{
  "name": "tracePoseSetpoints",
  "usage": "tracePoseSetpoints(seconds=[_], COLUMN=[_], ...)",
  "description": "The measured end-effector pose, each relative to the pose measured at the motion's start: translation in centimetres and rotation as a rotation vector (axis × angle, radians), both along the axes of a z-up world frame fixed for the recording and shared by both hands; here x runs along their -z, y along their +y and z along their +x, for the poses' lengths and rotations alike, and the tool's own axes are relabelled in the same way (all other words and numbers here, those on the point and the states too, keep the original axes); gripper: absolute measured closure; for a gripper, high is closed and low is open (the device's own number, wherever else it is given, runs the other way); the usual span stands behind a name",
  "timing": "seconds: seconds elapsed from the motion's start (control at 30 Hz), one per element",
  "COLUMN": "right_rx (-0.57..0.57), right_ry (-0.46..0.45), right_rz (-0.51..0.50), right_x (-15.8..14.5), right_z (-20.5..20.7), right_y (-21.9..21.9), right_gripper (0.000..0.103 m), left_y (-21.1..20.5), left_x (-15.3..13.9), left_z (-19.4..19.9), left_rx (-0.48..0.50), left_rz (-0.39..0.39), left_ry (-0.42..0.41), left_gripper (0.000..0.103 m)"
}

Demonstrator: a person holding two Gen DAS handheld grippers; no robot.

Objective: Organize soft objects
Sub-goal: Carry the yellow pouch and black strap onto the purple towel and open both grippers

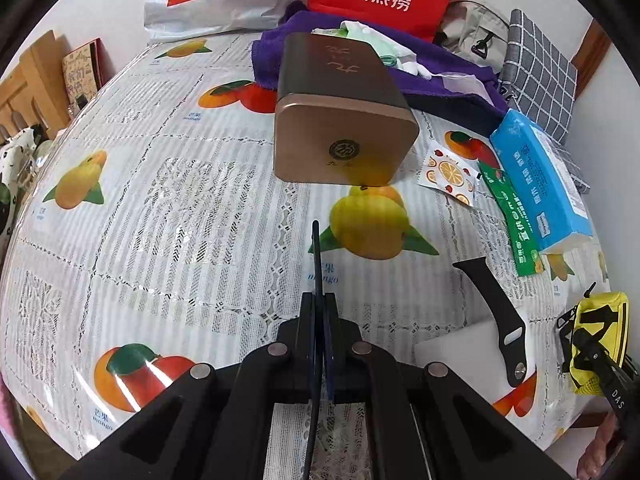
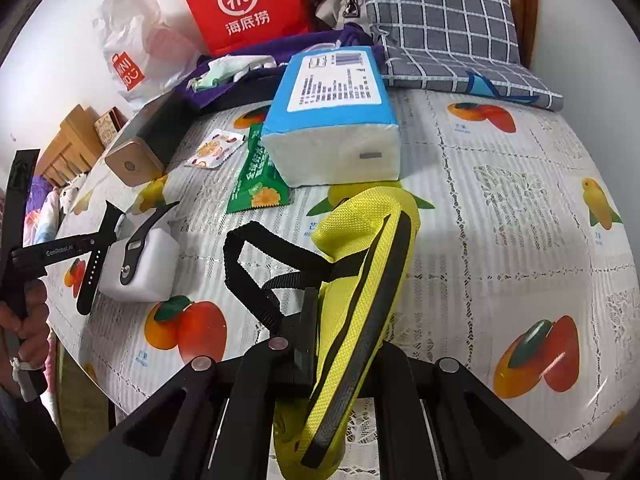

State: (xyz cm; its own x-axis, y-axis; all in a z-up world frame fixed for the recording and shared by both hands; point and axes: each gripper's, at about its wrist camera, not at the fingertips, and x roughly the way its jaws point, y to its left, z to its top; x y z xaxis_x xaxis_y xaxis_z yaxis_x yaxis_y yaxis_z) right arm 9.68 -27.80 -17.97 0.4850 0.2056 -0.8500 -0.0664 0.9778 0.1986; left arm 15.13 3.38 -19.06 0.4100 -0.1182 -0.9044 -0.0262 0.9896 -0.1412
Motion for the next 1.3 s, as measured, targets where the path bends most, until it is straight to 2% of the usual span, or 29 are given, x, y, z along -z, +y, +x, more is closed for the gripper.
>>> tracePoseSetpoints(seconds=[0.17,0.63,1.0,1.3], right_rx=[0.005,-0.054,-0.077,-0.092], right_ry=[-0.040,-0.152,-0.223,-0.239], right_rz=[0.019,0.034,0.032,0.055], right_x=[-1.8,-6.9,-10.2,-10.9], right_z=[-0.1,2.5,8.6,14.7], right_y=[-0.4,0.2,1.1,2.1], right_gripper=[0.096,0.096,0.096,0.096], left_y=[0.5,0.4,0.8,2.1], left_x=[-1.0,-7.4,-11.0,-13.0], left_z=[-0.3,1.0,6.2,12.1], left_rx=[-0.002,0.028,0.020,-0.025], left_rz=[-0.033,-0.065,-0.071,-0.110], left_ry=[-0.003,-0.122,-0.175,-0.199], left_gripper=[0.099,0.099,0.099,0.099])
